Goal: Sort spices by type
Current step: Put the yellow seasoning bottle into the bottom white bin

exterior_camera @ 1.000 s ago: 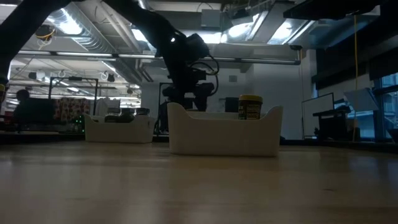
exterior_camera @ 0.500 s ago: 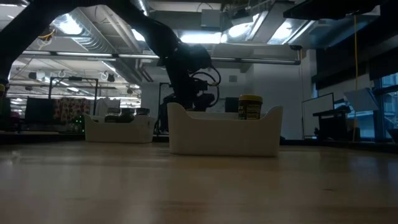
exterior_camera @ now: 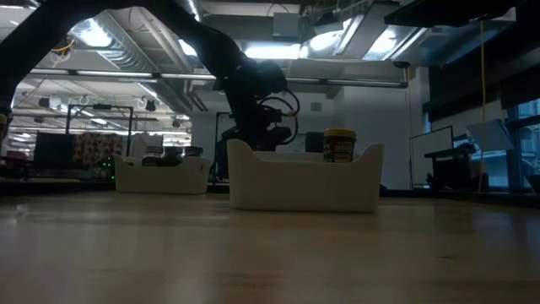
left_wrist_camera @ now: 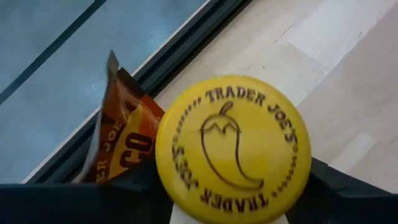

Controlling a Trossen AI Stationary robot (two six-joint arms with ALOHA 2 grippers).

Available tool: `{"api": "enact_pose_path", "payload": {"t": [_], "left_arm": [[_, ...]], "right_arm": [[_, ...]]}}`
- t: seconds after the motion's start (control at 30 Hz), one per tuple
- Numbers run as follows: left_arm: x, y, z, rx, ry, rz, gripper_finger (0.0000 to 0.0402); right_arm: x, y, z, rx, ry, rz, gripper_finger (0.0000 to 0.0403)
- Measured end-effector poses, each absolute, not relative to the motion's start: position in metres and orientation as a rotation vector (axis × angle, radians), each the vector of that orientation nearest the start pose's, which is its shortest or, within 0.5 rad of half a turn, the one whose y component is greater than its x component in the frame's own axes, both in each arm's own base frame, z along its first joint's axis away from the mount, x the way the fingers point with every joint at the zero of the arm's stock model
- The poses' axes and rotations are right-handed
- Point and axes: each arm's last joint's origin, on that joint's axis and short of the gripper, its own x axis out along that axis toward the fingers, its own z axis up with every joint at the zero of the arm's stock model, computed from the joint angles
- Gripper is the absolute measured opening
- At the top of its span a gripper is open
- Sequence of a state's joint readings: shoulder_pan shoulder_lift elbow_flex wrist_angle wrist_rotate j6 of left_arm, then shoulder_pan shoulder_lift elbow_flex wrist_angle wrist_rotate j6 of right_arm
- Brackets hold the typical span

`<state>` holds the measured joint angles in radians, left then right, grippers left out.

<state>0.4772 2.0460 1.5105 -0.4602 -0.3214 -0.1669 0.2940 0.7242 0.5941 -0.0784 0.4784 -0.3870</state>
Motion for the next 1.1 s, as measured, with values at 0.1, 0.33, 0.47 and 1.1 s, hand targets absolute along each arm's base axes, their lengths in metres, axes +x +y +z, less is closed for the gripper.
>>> {"api": "enact_pose_path", "payload": {"t": [0.1,0.33,0.47,1.1], "left_arm": [[0.383,0.205,0.185,-0.208,0.96,0.803,0.0197],[0.386,0.198,0.185,-0.196,0.962,0.785,0.0203],[0.387,0.191,0.188,-0.186,0.968,0.767,0.02],[0.385,0.106,0.274,-0.094,0.797,0.598,0.0205]], "right_arm": [[0.161,0.035,0.287,-0.463,0.227,-0.145,0.0264],[0.161,0.035,0.287,-0.464,0.228,-0.144,0.0264],[0.161,0.035,0.287,-0.464,0.228,-0.144,0.0264],[0.161,0.035,0.286,-0.465,0.231,-0.144,0.0264]]}}
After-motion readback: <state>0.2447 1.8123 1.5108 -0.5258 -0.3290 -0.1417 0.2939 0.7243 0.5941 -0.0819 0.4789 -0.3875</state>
